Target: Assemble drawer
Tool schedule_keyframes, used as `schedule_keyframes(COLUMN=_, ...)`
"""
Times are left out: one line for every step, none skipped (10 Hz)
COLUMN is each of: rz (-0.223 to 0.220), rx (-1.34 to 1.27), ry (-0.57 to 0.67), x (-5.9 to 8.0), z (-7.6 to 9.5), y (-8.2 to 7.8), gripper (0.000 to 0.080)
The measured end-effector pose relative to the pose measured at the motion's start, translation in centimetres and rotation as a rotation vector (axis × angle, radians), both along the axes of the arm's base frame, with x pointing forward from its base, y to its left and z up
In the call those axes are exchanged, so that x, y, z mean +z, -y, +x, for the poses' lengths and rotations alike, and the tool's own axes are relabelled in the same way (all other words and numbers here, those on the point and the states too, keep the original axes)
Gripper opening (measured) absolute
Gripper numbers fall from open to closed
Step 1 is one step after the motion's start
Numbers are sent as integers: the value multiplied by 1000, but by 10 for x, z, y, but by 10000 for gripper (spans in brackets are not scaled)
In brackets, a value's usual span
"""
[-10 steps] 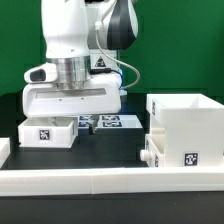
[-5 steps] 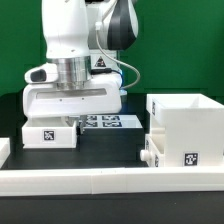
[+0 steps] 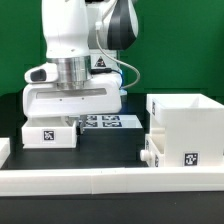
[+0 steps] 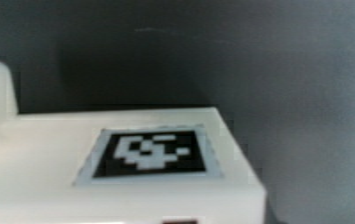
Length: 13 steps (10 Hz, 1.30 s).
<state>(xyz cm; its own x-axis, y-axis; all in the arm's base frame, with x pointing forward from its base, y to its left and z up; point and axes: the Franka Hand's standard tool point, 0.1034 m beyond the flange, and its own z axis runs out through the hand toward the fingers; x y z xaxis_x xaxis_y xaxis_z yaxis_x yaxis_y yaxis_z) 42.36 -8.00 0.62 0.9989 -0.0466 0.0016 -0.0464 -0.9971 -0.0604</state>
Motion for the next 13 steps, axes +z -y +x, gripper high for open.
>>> schedule_keyframes(rz=7, rx=-4, ry=-1, x=4, z=10, y=-16, gripper=41)
schedule_keyframes(rz=15, rx=13, ry=4, x=10, z=24, y=-37, gripper=41)
schedule_keyframes(rz=23, rx=6, ry=4, x=15, z=34, y=-51, gripper=41)
schedule_keyframes(rz=29, rx=50, ry=12, x=24, z=48, y=-65, gripper=41)
schedule_keyframes(rz=33, rx=119, ry=22, x=31, z=57, y=-67, gripper=42)
schedule_keyframes(rz=36, rx=85, ry=14, x=40, z=62, y=-71, gripper=41)
schedule_keyframes(rz=35, rx=143, ry=20, x=40, z=63, y=-73, gripper=41)
schedule_keyframes(rz=35, rx=205, ry=23, x=39, z=62, y=-72, gripper=42)
schedule_keyframes(rz=34, rx=299, ry=28, x=38, z=62, y=-71, gripper=42)
schedule_keyframes(rz=29, rx=458, ry=31, x=35, z=60, y=-69, gripper=42)
schedule_keyframes(rz=42, rx=608, ry=-3, x=42, z=64, y=-69, gripper=42)
schedule_keyframes(rz=25, rx=764, ry=0, x=51, z=78, y=-69, gripper=42)
schedule_keyframes(rz=21, rx=814, ry=6, x=52, z=81, y=-69, gripper=42)
